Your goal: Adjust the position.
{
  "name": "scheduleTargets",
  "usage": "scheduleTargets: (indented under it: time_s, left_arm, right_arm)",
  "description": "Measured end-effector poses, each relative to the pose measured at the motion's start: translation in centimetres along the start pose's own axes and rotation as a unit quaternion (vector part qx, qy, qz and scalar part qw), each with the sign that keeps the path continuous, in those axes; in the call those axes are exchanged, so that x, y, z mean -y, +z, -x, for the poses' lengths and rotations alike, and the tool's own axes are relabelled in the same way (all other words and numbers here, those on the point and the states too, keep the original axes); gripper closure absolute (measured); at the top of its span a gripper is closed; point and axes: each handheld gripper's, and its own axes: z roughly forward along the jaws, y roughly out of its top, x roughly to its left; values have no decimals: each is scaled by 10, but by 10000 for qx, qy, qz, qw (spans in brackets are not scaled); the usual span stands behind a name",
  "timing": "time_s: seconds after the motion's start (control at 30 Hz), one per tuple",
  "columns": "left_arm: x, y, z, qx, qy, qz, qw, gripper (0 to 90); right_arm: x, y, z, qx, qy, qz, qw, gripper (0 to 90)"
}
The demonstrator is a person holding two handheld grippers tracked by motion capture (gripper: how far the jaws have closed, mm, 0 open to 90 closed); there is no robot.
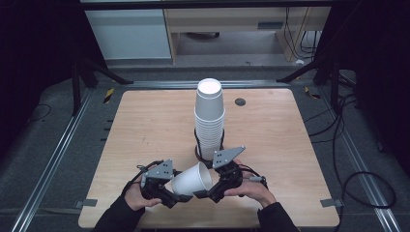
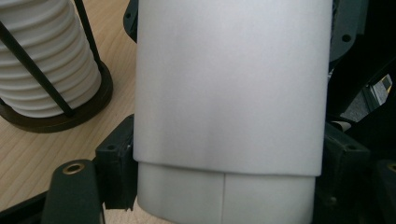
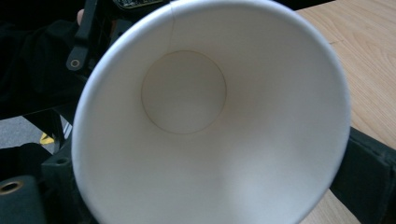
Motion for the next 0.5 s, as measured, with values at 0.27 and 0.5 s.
scheduleTargets:
  time_s: [0.27, 0.5]
  left_arm:
    - [0, 1, 0, -69, 15, -69, 10000, 213]
    - [3, -5, -6, -234, -70, -188, 9995, 132]
  right_arm:
    - [0, -2, -1, 27, -57, -45, 10000, 74]
    - [-1, -11, 2, 195, -51, -118, 9997, 74]
